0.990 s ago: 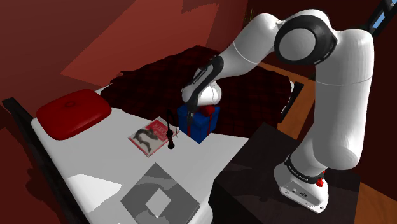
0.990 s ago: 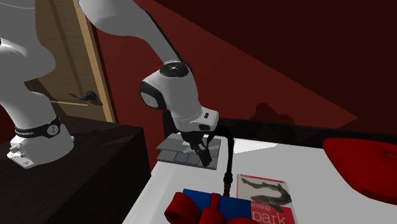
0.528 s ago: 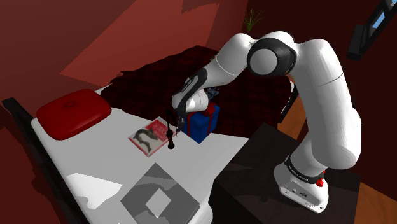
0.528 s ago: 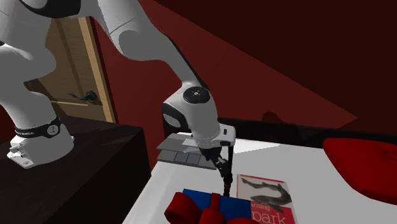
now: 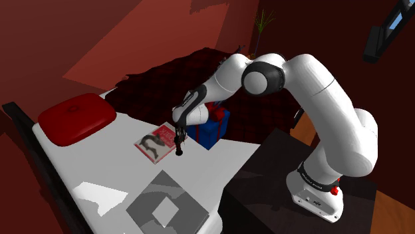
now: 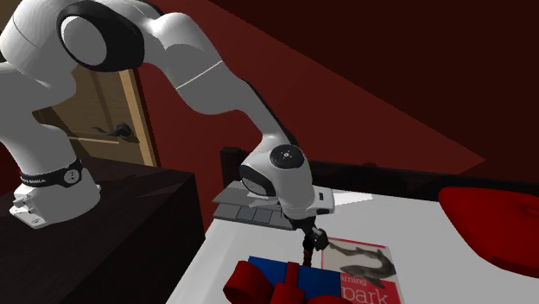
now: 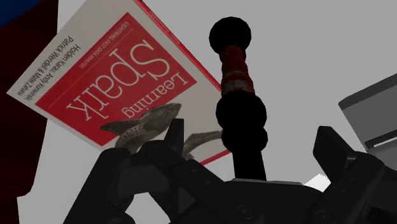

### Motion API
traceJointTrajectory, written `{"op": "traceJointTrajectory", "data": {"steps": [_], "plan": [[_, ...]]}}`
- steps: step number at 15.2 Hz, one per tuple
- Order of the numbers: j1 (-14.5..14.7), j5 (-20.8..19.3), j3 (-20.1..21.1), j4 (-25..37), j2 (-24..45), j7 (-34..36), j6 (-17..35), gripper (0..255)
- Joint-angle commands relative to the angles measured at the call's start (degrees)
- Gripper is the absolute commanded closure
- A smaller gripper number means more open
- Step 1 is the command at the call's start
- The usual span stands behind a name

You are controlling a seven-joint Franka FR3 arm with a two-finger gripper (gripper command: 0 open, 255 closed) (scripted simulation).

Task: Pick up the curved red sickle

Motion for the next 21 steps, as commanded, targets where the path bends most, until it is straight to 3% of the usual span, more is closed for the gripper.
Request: {"op": "traceJointTrajectory", "data": {"steps": [1,6,7,15,21], "plan": [[-0.2,-0.06,0.18,1.42,1.77,-0.4,0.35,0],[-0.4,-0.06,0.53,3.4,4.59,-0.94,1.18,0],[-0.45,-0.05,0.53,3.32,4.51,-0.98,1.17,255],[0.05,-0.06,0.51,4.0,5.31,-0.61,1.43,255],[-0.12,-0.08,0.03,0.68,0.66,-0.16,-0.01,255]]}}
